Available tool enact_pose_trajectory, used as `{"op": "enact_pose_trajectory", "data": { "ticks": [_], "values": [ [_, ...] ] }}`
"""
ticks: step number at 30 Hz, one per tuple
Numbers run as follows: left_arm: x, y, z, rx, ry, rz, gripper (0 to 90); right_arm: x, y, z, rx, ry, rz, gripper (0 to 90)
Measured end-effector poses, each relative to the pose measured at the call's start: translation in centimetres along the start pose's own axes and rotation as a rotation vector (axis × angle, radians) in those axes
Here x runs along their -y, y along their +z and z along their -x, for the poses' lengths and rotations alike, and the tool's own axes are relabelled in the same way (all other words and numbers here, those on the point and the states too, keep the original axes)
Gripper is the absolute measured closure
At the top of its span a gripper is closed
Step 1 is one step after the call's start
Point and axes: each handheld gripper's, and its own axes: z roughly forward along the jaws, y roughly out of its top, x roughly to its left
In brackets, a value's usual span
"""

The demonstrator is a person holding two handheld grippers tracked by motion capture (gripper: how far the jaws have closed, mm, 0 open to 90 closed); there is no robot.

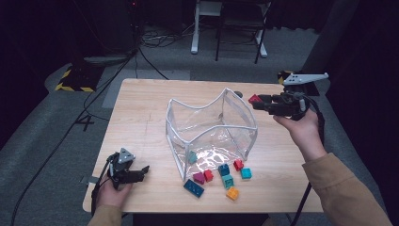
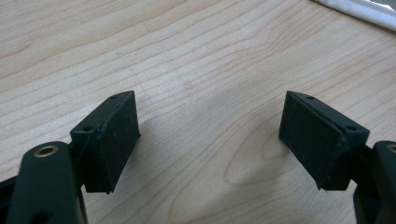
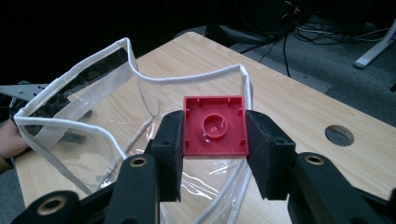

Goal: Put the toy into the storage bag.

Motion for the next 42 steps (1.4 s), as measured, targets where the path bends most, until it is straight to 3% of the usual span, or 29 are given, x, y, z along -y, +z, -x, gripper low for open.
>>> {"op": "enact_pose_trajectory", "data": {
  "ticks": [16,30,42],
  "values": [
    [0.0,0.0,0.0,-0.006,-0.005,-0.002,20.4,-3.7,4.1,-1.5,-0.020,-0.063,-0.077,58.9],
    [0.0,0.0,0.0,-0.008,-0.013,0.000,20.5,-4.2,10.0,-1.8,-0.025,-0.060,-0.268,58.9],
    [0.0,0.0,0.0,-0.008,-0.011,-0.001,20.4,-3.4,14.0,-3.2,-0.007,-0.116,-0.480,58.9]
  ]
}}
